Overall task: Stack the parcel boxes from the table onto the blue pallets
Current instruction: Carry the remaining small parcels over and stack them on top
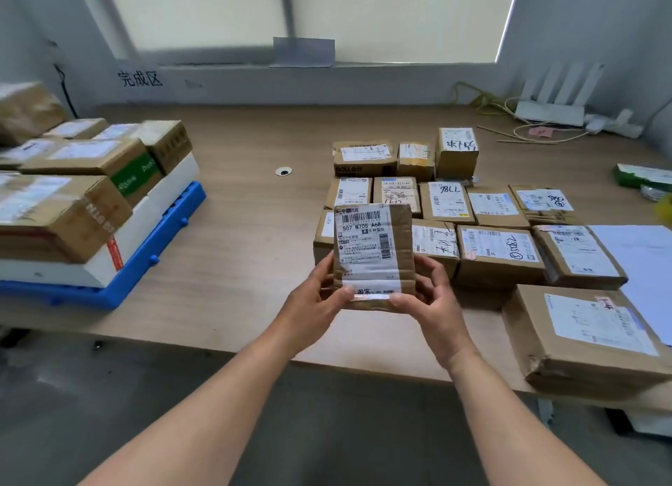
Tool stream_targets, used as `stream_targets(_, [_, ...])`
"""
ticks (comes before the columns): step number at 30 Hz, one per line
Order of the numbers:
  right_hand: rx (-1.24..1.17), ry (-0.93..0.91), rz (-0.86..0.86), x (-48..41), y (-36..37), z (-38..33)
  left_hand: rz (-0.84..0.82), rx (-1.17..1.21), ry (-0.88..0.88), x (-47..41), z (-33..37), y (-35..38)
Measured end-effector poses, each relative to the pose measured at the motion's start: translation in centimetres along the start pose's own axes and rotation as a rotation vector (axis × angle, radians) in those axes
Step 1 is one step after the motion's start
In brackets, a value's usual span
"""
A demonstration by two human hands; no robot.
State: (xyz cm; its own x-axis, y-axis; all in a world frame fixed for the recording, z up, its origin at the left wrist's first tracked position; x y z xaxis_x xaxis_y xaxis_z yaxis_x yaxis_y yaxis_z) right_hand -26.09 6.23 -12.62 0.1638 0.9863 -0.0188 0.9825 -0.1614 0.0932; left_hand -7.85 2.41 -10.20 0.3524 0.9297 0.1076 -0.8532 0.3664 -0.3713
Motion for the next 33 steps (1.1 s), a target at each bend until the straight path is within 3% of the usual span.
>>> stream_targets(3, [0.016,-0.041,-0.023,-0.6,3.3,-1.8,0.03,-0.094,0.026,0.9,0.4,-4.5])
stream_targets(15, [0.042,-0.095,-0.154,-2.3,19.5,-5.2,0.402,-0.651,0.043,5.0,-2.4,-23.8])
stream_targets(33, [0.049,-0.176,-0.34,-6.2,41.3,-7.4,0.568,-0.85,0.045,9.9,-7.5,-42.9])
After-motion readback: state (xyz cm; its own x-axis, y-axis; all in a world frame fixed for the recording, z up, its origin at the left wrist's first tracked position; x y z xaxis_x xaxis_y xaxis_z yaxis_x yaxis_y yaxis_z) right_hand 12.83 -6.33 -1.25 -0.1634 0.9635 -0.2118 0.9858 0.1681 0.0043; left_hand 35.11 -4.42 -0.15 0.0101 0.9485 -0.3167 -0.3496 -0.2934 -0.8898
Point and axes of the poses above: each hand's wrist, its own x-axis away from the middle knuckle, its own y-axis out of the palm, z = x × y, the point moved 5 cm from there along -x, towards the middle knuckle, and after that the axes turned 1 degree about x, right-handed, at the moved point
